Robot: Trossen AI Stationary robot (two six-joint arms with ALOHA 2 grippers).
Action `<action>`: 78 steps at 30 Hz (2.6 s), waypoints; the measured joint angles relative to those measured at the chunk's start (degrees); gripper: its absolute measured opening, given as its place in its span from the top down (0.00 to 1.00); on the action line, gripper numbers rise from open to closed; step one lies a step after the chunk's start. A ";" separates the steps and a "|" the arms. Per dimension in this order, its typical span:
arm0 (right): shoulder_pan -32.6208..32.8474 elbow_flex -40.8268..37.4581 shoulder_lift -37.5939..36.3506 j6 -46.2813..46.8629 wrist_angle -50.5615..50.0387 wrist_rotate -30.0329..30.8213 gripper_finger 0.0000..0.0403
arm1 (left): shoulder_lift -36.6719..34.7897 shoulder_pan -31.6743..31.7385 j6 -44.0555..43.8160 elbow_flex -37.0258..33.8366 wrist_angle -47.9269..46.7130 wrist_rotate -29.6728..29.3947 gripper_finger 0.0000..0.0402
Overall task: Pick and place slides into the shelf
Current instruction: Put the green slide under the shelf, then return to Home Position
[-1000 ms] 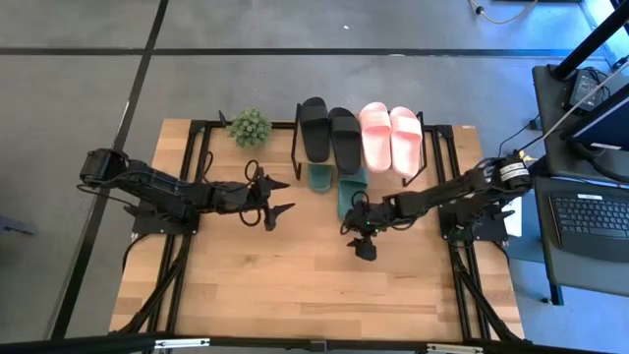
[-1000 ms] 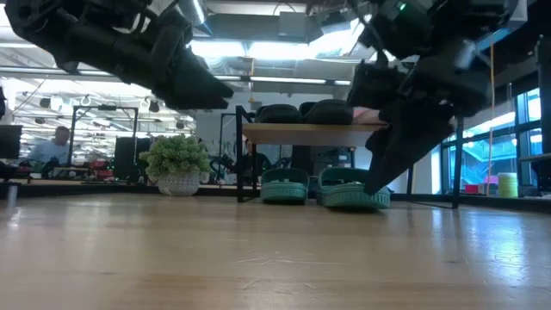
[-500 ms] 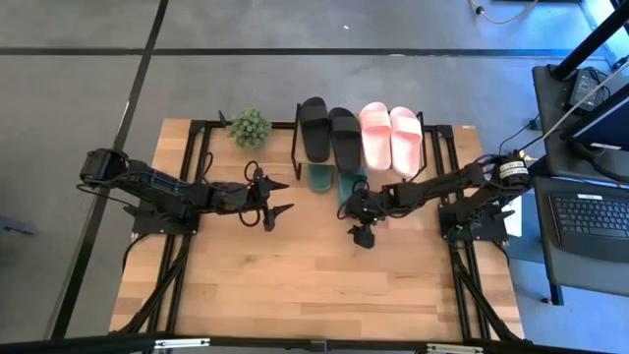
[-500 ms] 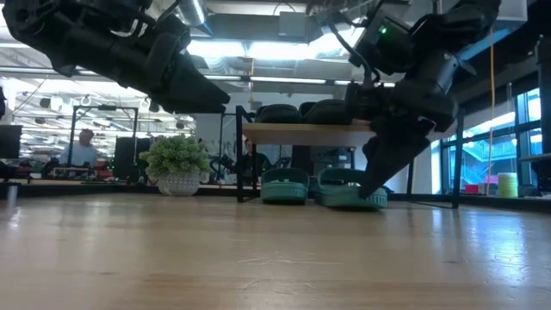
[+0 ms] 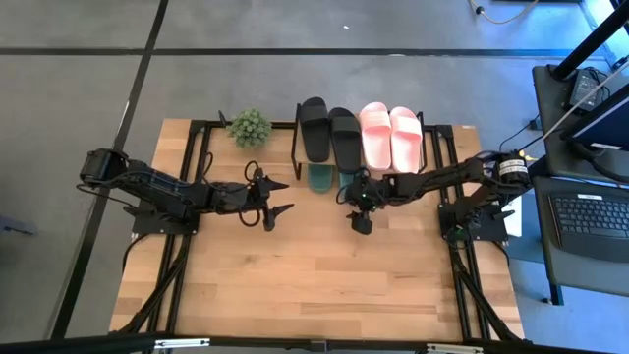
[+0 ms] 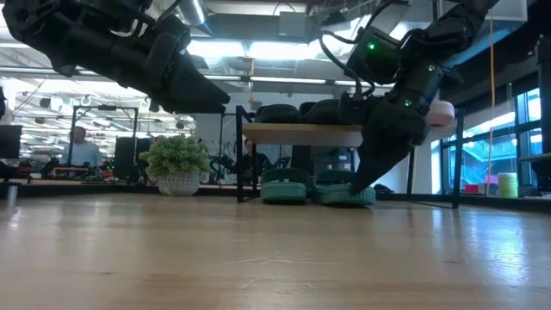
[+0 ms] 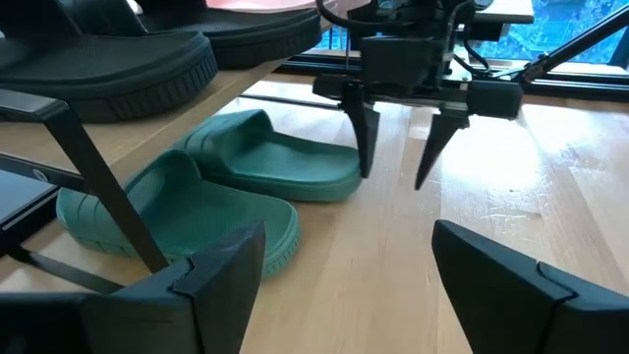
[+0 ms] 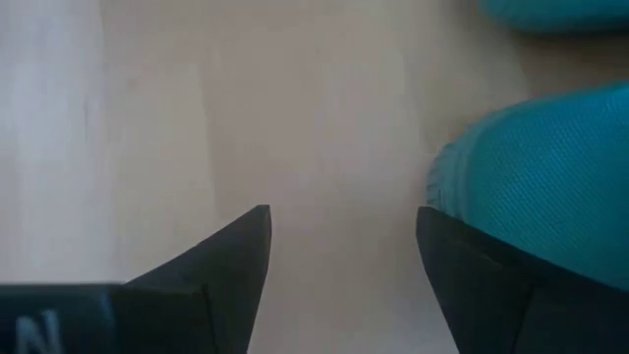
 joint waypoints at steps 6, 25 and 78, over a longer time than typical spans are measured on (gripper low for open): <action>-1.96 0.00 0.00 -1.93 1.76 -0.15 0.37 | 0.02 0.00 0.02 0.00 -0.31 0.00 0.29; -4.02 0.00 6.32 -4.44 7.54 1.24 0.37 | 0.02 0.00 0.02 0.00 -0.86 0.00 0.29; 6.04 -31.40 -56.85 -2.32 18.77 -1.29 0.37 | -42.26 1.09 2.99 -15.68 -9.72 -11.43 0.29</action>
